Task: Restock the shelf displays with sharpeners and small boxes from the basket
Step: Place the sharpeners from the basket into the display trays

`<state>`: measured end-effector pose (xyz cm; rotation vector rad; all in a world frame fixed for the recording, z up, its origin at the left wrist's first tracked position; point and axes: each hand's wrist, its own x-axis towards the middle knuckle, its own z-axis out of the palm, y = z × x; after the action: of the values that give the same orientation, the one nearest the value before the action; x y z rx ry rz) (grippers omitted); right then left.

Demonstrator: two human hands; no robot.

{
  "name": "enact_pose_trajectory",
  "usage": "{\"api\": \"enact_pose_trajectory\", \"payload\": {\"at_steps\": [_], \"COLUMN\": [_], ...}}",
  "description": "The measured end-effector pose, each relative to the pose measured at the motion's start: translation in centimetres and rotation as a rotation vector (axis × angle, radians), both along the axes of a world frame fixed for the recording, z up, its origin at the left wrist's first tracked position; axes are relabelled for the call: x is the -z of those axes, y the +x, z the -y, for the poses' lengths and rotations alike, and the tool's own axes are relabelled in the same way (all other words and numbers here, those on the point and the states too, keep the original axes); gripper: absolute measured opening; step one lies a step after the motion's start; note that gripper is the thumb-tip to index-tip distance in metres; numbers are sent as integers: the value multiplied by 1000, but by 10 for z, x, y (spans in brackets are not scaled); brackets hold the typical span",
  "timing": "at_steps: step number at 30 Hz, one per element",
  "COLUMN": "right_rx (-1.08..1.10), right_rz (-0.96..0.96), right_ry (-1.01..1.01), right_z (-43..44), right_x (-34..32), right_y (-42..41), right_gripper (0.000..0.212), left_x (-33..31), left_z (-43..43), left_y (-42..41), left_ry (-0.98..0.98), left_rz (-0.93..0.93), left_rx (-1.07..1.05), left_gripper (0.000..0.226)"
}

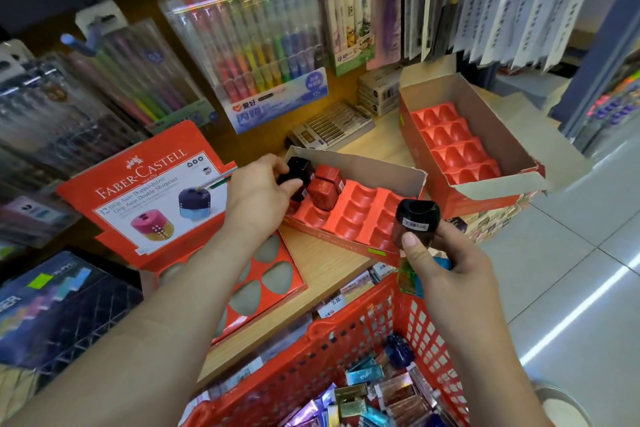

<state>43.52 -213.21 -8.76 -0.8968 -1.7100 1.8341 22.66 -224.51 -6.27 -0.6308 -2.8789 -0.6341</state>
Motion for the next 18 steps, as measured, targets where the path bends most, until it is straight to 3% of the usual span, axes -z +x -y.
{"api": "enact_pose_trajectory", "payload": {"at_steps": [5, 7, 9, 11, 14, 18], "right_rx": [33, 4, -29, -70, -106, -69], "right_rz": [-33, -62, -73, -58, -7, 65], "right_ry": [37, 60, 120, 172, 216, 292], "right_z": [-1, -2, -4, -5, -5, -17], "right_x": [1, -2, -5, -7, -9, -24], "right_y": [3, 3, 3, 3, 5, 10], "right_gripper": [17, 18, 21, 25, 36, 50], "left_x": [-13, -24, -38, -43, -36, -37], "left_z": [0, -4, -14, -25, -37, -41], "left_y": [9, 29, 65, 99, 126, 126], "left_ry": [-177, -42, 252, 347, 242, 538], "left_rz": [-108, -59, 295, 512, 334, 526], "left_rx": [30, 91, 201, 296, 262, 182], "left_gripper": [26, 29, 30, 40, 33, 22]}}
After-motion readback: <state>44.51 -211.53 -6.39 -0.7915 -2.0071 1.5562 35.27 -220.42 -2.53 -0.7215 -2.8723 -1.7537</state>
